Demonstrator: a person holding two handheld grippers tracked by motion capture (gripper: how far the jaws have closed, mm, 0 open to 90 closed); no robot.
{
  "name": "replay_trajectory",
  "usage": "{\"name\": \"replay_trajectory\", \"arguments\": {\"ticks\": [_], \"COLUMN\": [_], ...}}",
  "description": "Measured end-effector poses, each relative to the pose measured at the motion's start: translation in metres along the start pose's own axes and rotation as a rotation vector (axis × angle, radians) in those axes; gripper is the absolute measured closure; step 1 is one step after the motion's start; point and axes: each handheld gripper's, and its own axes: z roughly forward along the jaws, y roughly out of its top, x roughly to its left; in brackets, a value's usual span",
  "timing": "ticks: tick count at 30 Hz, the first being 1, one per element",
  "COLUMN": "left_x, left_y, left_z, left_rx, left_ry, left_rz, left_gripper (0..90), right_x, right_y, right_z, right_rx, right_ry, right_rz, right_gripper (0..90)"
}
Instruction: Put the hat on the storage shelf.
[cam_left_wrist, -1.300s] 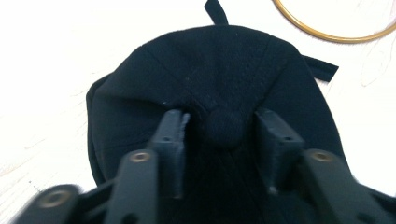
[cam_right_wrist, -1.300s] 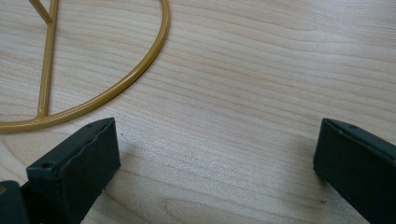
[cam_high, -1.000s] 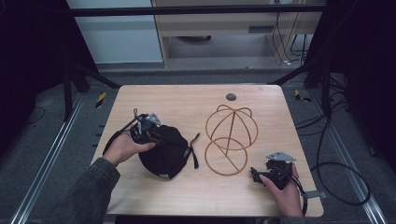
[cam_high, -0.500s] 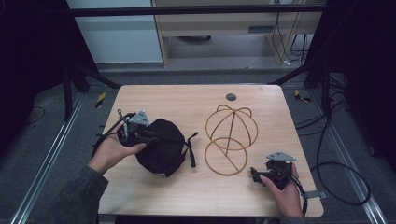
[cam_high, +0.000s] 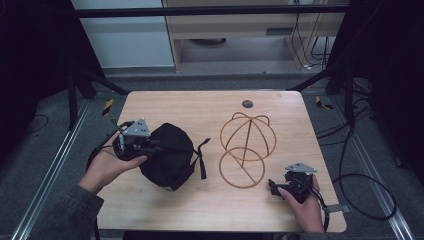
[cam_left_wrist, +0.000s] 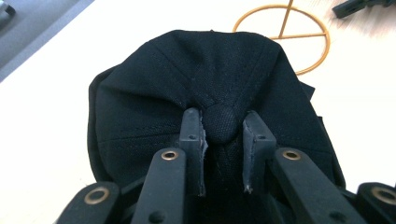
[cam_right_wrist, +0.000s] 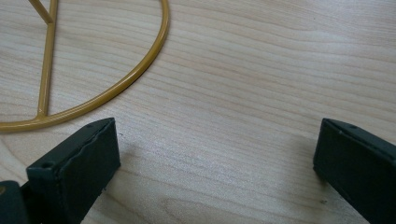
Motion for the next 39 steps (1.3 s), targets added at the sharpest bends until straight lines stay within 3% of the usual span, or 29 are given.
{"name": "replay_trajectory", "arguments": {"ticks": [17, 39], "left_x": [-0.020, -0.043], "left_y": [0.012, 0.048], "left_z": [-0.032, -0.077], "left_rx": [-0.038, -0.134], "left_ry": [0.023, 0.045], "left_rz": [0.062, 0.142], "left_gripper": [73.7, 74.0], "right_x": [0.000, 0.000], "right_y": [0.000, 0.000], "right_z": [0.000, 0.000], "right_rx": [0.000, 0.000], "right_ry": [0.000, 0.000], "right_rz": [0.000, 0.000], "right_gripper": [0.6, 0.6]}}
